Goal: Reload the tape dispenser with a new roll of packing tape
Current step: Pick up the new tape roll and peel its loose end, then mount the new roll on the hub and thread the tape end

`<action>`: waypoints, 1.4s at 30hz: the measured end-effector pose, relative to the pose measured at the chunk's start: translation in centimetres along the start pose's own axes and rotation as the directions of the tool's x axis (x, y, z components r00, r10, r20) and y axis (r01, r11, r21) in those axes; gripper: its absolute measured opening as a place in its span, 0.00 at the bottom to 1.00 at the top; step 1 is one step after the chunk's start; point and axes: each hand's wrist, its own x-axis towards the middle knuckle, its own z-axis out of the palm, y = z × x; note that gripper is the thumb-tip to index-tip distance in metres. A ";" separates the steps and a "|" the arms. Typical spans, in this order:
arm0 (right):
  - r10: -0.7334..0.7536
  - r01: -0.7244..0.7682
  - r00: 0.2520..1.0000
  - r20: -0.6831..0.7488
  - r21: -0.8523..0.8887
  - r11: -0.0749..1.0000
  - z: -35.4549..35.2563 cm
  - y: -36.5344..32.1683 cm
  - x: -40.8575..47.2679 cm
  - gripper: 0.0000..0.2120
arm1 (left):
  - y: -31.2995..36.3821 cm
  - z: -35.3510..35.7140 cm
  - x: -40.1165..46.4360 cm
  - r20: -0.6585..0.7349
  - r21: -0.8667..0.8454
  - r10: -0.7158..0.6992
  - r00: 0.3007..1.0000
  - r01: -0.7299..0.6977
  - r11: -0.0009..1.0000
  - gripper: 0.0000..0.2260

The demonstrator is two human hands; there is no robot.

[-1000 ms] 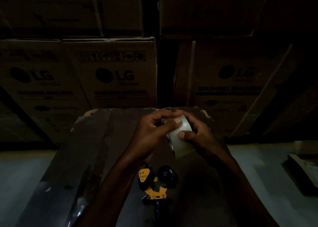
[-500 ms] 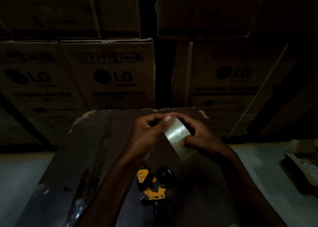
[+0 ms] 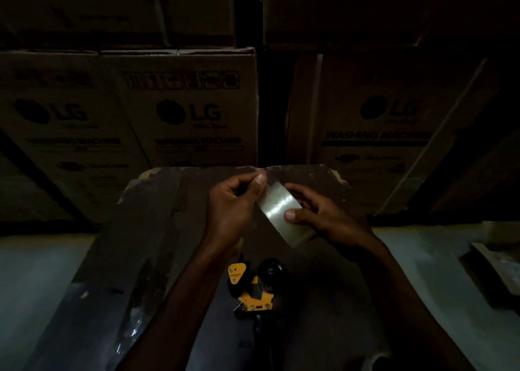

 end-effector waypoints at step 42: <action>-0.017 0.080 0.992 0.126 -0.522 0.849 1.2 16.8 3.7 0.54 | -18.6 -12.0 -4.7 0.102 0.545 -0.193 0.976 0.107 0.832 0.13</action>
